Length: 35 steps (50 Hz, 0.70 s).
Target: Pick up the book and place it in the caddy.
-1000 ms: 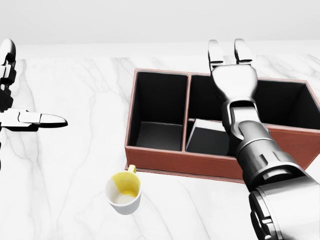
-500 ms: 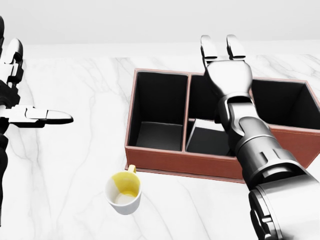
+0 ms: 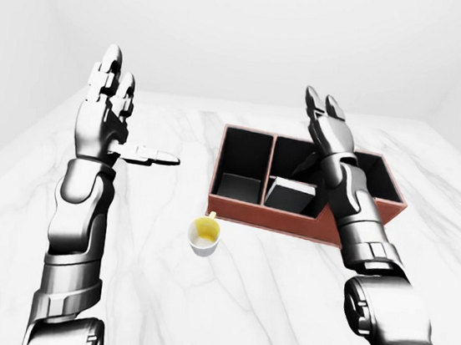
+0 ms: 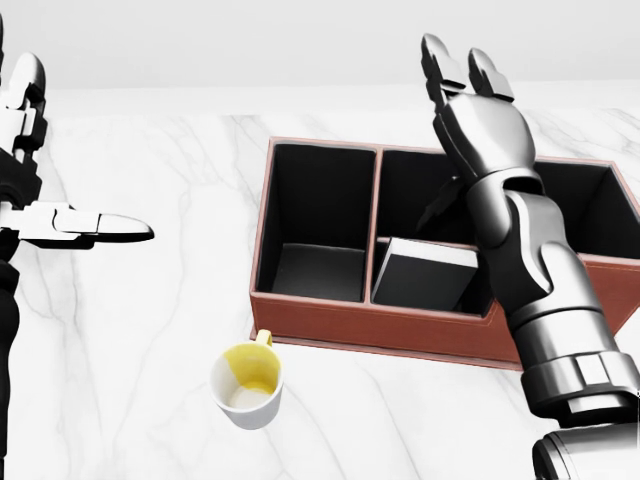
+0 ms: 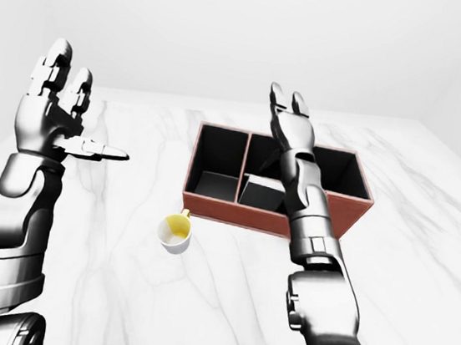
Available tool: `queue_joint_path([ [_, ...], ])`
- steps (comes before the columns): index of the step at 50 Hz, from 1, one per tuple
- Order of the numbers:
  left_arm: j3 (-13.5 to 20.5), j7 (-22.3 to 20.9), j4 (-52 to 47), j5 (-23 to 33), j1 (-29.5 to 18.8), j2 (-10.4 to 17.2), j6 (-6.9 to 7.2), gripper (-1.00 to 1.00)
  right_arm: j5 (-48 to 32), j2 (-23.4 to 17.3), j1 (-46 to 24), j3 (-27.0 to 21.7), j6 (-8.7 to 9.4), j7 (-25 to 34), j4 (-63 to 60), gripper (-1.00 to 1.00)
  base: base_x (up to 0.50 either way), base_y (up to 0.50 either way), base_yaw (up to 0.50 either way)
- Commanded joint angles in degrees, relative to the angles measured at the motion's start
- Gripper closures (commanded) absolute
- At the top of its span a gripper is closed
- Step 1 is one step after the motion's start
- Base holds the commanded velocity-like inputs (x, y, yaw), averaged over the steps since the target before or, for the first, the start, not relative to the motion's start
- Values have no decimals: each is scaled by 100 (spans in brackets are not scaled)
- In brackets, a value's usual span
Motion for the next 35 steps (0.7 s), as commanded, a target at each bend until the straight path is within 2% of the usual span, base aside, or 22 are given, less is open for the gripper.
queue_joint_path([
  [1, 18, 28, -376, -11, 56, -40, 0, -100, 1721, 7, 1601, -524, 34, 1804, -3348, -100, 0, 0, 0],
  [4, 29, 31, -506, -36, 99, -48, 0, -100, 2329, 40, 1953, -618, 411, 2215, -4137, -100, 0, 0, 0],
  [5, 37, 32, -583, -49, 128, -51, 0, -100, 2655, 76, 2153, -709, 634, 2454, -4574, -100, 0, 0, 0],
  [6, 38, 32, -590, -50, 131, -52, 0, -100, 2704, 50, 2174, -683, 674, 2445, -4616, -100, 0, 0, 0],
  [7, 55, 34, -672, -70, 157, -50, 0, -100, 2997, 78, 2360, -770, 889, 2648, -5008, -100, 0, 0, 0],
  [8, 66, 36, -723, -83, 173, -50, 0, -100, 3161, 71, 2442, -794, 1000, 2722, -5193, -100, 0, 0, 0],
  [12, 124, 48, -1005, -174, 266, -55, 0, -100, 3858, 55, 2772, -953, 1000, 2996, -5862, -100, 0, 0, 0],
  [16, 171, 59, -1291, -277, 398, -79, 0, -100, 4448, 20, 3018, -1129, 1000, 3018, -6275, -100, 0, 0, 0],
  [21, 296, 30, -2095, -535, 806, -176, 0, -100, 5259, 142, 3672, -1418, 1000, 2860, -7032, -100, 0, 0, 0],
  [28, 513, -42, -3023, -849, 1374, -295, 0, -100, 5950, 269, 4288, -1688, 1000, 2765, -7469, -100, 0, 0, 0],
  [35, 740, -326, -3913, -1084, 2183, -574, 0, -100, 6690, 578, 5001, -1983, 1000, 2766, -7853, -100, 0, 0, 0],
])
